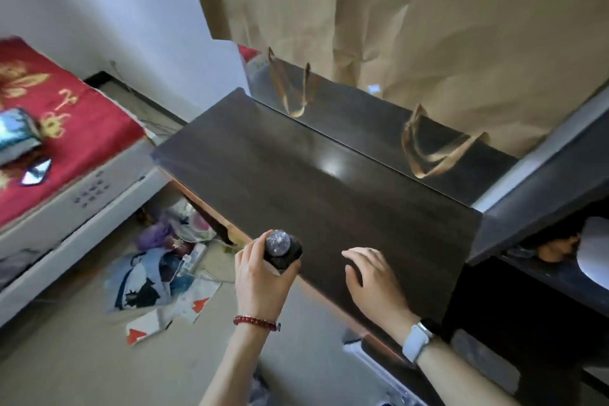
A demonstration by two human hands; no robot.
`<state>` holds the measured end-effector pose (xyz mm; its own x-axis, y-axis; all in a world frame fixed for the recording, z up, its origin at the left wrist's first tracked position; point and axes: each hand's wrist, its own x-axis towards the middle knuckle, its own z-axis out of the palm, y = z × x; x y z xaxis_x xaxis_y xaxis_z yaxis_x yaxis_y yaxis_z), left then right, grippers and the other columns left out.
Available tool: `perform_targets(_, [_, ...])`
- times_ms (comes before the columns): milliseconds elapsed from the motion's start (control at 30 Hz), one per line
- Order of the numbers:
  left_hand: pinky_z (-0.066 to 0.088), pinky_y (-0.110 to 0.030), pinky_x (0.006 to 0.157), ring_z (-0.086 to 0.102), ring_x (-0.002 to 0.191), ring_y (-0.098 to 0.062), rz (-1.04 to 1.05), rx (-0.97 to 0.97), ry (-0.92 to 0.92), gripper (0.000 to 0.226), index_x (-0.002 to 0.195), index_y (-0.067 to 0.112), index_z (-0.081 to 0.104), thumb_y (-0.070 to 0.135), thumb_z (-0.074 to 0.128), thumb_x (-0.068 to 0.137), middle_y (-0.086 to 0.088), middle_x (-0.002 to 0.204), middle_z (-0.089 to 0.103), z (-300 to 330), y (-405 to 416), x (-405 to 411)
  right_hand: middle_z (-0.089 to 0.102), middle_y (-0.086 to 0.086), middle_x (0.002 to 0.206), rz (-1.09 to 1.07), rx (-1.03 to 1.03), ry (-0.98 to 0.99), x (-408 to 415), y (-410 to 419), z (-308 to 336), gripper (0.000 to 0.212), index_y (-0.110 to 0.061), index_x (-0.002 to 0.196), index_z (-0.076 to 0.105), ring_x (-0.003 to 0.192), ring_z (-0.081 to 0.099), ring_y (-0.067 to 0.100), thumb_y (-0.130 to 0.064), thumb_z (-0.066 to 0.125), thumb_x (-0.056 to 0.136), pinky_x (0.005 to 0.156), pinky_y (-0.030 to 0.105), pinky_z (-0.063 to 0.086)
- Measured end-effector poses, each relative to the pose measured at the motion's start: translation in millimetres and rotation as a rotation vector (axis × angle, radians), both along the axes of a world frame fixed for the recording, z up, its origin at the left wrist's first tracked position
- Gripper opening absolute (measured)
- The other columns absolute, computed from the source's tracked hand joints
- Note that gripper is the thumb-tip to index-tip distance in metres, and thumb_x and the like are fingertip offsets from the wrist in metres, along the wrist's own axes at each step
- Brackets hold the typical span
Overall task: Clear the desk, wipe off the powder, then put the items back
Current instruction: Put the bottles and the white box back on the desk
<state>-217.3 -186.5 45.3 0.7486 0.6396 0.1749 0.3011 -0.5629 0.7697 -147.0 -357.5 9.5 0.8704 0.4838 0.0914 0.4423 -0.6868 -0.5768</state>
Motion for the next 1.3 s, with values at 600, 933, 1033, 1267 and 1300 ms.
perform_targets(600, [0.038,-0.026,0.088,0.051,0.105,-0.022,-0.065,-0.020,0.072,0.056,0.113,0.015,0.058,0.022,0.081,0.062,-0.004,0.109,0.061,-0.8,315.4,118.6,0.046,-0.002,0.134,0.001,-0.278,0.155,126.3,322.1,-2.8,0.039,-0.020,0.130,0.043,0.126,0.037,0.019,-0.026,0.043,0.092,0.102,0.031,0.030])
perform_targets(933, [0.032,-0.020,0.090,0.048,0.111,-0.021,-0.106,-0.071,0.150,0.053,0.113,0.016,0.056,0.021,0.079,0.065,-0.004,0.113,0.059,-13.3,368.9,251.4,0.001,0.008,0.155,0.012,-0.525,0.279,234.3,393.3,-19.3,0.063,-0.024,0.145,0.009,0.142,0.001,0.028,-0.040,0.041,0.092,0.114,0.049,0.008])
perform_targets(1033, [0.030,-0.018,0.089,0.048,0.111,-0.023,-0.143,-0.071,0.163,0.051,0.113,0.014,0.056,0.020,0.078,0.066,-0.005,0.114,0.060,-18.6,381.2,288.1,-0.005,0.009,0.155,-0.003,-0.559,0.286,241.3,404.4,-25.0,0.069,-0.025,0.145,0.004,0.142,-0.004,0.029,-0.044,0.042,0.091,0.113,0.052,0.005])
perform_targets(1267, [0.037,-0.035,0.096,0.047,0.112,-0.029,-0.245,-0.068,0.223,0.054,0.116,0.010,0.053,0.024,0.075,0.069,-0.012,0.116,0.058,-45.6,396.9,363.1,-0.007,0.009,0.155,-0.077,-0.572,0.346,240.9,414.5,-39.1,0.072,-0.024,0.145,0.008,0.142,-0.007,0.029,-0.046,0.048,0.089,0.113,0.053,0.002])
perform_targets(1300, [0.036,-0.035,0.096,0.046,0.113,-0.029,-0.243,-0.077,0.223,0.055,0.117,0.010,0.052,0.023,0.075,0.070,-0.013,0.117,0.058,-47.8,396.6,369.9,-0.006,0.009,0.155,-0.086,-0.570,0.345,240.9,415.1,-40.0,0.072,-0.024,0.144,0.009,0.142,-0.007,0.029,-0.046,0.048,0.088,0.113,0.053,0.002])
